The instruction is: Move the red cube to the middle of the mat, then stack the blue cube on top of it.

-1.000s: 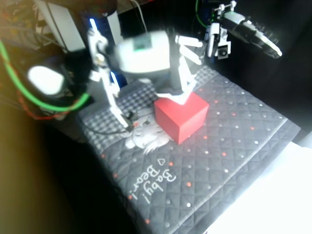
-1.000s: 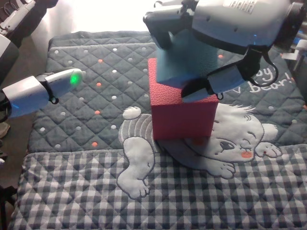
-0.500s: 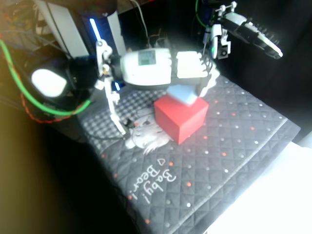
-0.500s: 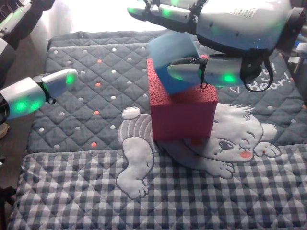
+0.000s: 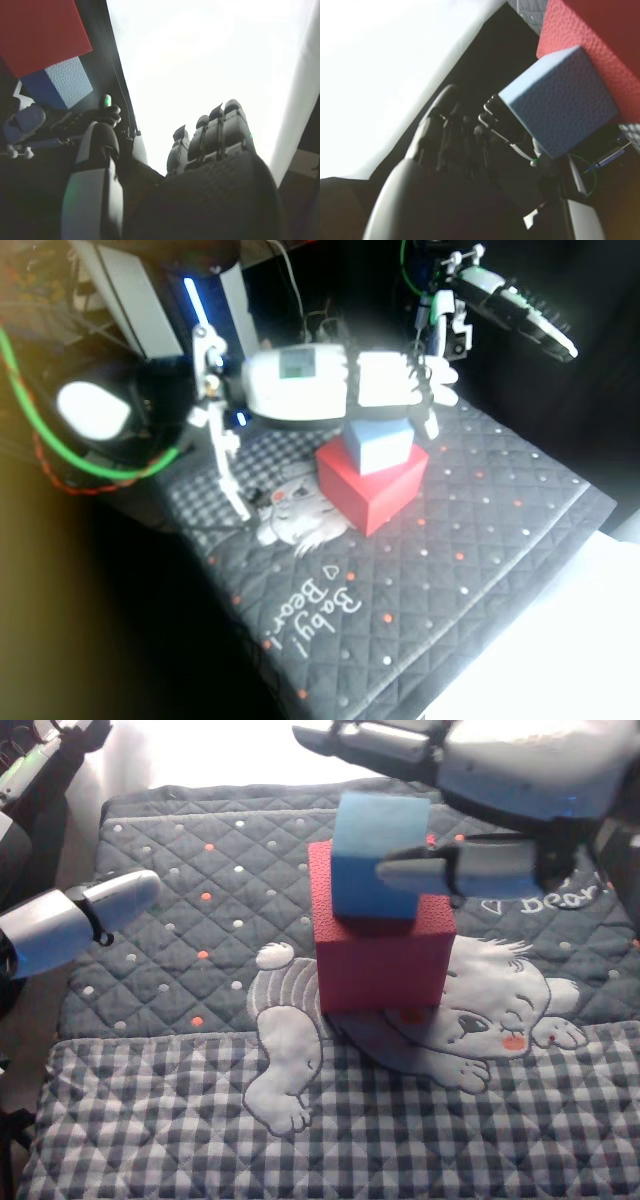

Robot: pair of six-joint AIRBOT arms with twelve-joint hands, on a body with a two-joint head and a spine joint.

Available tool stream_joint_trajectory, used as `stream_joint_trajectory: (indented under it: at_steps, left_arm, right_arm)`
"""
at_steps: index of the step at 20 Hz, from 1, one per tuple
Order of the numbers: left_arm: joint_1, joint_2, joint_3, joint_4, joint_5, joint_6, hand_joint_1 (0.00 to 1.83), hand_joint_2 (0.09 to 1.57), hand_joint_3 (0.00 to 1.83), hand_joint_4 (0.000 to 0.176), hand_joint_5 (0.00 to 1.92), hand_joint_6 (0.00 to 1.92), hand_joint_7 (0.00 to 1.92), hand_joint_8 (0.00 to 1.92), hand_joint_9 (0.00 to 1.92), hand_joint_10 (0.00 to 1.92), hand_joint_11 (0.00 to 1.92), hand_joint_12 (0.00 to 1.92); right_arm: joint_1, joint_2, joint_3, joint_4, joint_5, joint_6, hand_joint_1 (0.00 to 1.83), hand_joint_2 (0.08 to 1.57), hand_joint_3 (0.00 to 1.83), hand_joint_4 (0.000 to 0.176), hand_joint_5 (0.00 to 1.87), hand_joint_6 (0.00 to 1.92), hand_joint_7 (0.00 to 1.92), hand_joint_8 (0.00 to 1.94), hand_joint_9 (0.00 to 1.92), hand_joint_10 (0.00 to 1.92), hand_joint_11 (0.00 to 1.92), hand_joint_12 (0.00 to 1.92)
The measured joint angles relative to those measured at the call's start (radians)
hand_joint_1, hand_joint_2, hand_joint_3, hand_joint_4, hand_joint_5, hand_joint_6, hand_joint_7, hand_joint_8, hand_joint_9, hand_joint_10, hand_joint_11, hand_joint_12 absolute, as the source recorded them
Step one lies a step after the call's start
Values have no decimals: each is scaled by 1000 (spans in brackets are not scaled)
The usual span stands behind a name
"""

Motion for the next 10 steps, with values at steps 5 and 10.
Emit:
stream_joint_trajectory:
  at_steps: [5,10]
  left_arm:
    - [14,3,-13,11,-36,0,459,1093,0,123,0,0,0,0,0,0,0,0]
    - [34,8,-23,7,-71,-1,516,1072,0,144,0,0,0,0,0,0,0,0]
  right_arm:
    - [-60,123,-46,25,52,0,507,1221,6,3,0,0,0,0,0,13,0,263]
    - [-196,222,-118,206,81,-185,349,1223,2,0,0,0,0,0,0,0,0,0]
